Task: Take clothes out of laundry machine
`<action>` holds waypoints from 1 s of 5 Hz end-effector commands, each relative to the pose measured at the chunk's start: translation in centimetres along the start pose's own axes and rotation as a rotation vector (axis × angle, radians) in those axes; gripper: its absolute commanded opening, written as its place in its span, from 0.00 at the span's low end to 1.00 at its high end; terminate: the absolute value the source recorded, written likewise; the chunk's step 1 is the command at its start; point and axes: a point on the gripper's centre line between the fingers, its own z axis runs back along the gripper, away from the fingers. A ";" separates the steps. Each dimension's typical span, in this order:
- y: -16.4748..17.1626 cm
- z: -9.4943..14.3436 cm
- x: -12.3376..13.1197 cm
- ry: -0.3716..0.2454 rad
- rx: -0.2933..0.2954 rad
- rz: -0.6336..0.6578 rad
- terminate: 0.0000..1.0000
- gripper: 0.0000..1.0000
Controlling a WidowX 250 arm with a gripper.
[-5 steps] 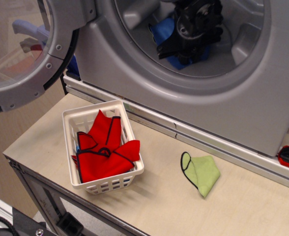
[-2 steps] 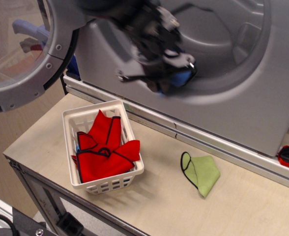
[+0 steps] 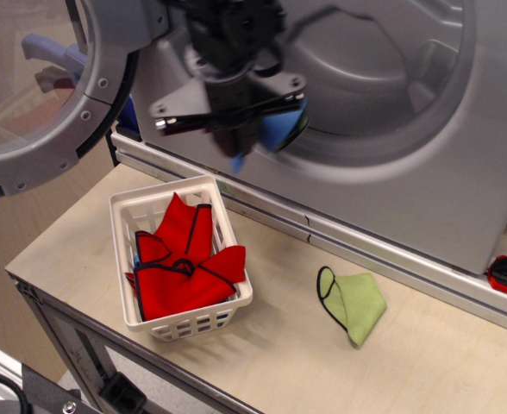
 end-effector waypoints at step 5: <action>5.1 -3.8 -4.0 0.266 0.114 -0.161 0.00 0.00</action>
